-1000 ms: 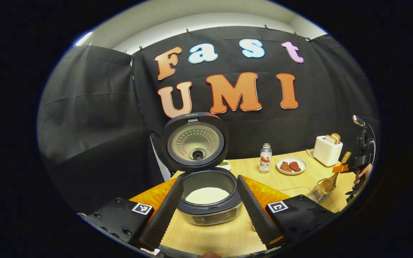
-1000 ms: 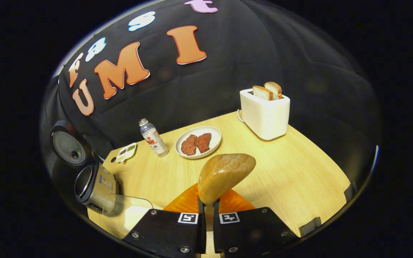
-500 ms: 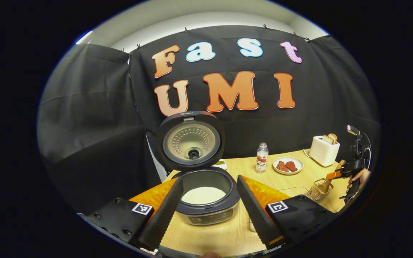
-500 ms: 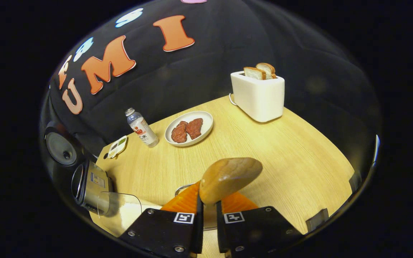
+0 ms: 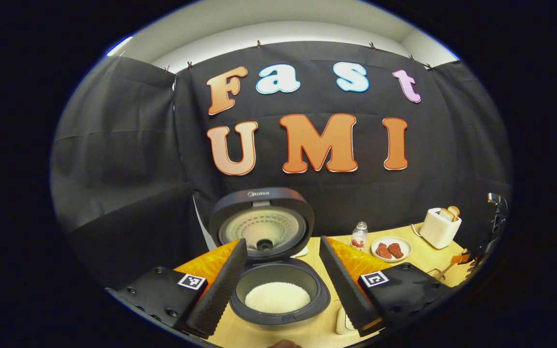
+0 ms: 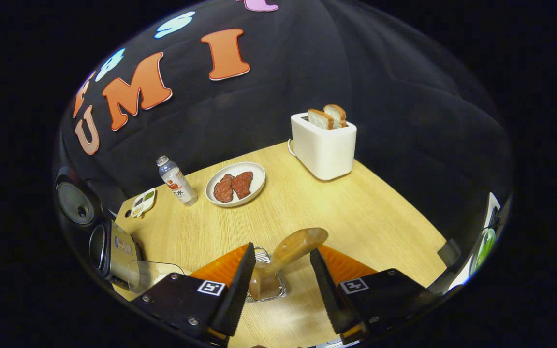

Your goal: Close the left gripper, press the button to open the rice cooker; take a wooden spoon from the chopstick holder with the right hand, scoop a spoonful of rice and pour it into the rice cooker, then put the wooden spoon back into the chopstick holder.

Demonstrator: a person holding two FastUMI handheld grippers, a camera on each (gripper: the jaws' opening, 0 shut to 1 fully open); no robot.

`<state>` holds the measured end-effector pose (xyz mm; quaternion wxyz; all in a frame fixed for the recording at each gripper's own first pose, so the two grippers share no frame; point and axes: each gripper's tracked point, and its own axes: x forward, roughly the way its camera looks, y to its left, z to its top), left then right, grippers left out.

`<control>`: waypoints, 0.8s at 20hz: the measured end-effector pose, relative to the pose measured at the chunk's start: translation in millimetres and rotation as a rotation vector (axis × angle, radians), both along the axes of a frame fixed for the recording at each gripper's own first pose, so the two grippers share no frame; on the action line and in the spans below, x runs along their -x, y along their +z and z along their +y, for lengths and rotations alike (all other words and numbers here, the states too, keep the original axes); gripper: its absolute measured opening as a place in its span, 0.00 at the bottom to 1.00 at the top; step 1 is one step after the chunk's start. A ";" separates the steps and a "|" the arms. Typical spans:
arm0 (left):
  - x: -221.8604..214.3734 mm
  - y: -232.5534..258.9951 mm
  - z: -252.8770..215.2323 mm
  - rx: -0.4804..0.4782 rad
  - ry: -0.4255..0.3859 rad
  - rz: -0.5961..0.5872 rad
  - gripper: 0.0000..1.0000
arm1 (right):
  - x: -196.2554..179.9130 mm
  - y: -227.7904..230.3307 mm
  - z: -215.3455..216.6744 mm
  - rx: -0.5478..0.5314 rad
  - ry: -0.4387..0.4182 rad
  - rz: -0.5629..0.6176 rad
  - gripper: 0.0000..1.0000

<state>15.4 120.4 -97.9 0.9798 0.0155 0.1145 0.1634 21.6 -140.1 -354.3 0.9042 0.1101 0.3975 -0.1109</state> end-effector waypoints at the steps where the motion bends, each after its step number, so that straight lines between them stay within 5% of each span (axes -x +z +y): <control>1: -6.0 11.0 11.0 -0.006 0.006 -0.005 1.00 | -3.3 11.6 -1.5 0.019 0.003 -0.024 0.77; 10: -69.3 104.8 87.2 -0.005 -0.050 0.005 0.94 | -18.3 109.1 21.2 0.151 0.118 -0.182 0.86; 14: -96.7 116.3 104.2 -0.034 -0.046 0.021 1.00 | -21.7 135.8 38.7 0.149 0.162 -0.233 0.87; 16: -107.7 111.2 107.9 -0.030 -0.040 0.047 0.94 | -23.7 146.3 43.6 0.144 0.173 -0.254 0.87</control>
